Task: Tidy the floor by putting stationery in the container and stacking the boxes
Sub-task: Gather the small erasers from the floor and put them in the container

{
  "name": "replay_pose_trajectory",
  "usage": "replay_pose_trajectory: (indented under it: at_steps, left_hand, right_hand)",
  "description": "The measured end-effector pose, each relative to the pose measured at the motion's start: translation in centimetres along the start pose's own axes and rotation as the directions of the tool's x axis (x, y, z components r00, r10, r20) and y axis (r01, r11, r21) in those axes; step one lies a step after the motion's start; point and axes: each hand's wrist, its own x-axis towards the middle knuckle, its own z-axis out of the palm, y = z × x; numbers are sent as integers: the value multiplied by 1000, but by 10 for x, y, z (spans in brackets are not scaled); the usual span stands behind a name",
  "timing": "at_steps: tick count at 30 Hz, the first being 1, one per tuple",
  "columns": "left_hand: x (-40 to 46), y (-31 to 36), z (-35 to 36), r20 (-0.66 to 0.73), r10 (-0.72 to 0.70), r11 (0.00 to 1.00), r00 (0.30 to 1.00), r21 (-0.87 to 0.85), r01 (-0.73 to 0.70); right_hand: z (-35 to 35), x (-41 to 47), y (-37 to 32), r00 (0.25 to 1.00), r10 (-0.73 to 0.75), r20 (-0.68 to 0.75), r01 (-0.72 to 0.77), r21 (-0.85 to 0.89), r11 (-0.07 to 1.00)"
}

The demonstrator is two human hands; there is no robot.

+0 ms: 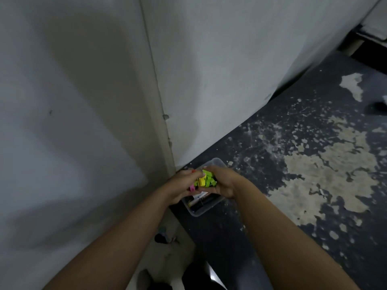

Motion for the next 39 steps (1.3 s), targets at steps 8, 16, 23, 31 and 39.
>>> replay_pose_trajectory:
  at_steps: [8,16,23,31,39]
  left_hand:
    - [6,1,4,-74,-68,997,995,41,72]
    - [15,7,9,-179,-84,974,980,195,119]
    - [16,-3,15,-248,44,843,968,529,97]
    - [8,-12,14,-228,339,526,913,851,17]
    - [2,-22,10,-88,406,396,910,914,-89]
  right_hand:
    - [-9,11,-5,990,96,99,-88,-81,993]
    - [-10,17,-15,998,56,-12,-57,-298,953]
    - [-18,23,-23,987,47,-152,-110,-440,891]
    - [-19,28,-20,955,-228,-190,-46,-853,519]
    - [-27,25,-13,895,-422,-144,44,-913,406]
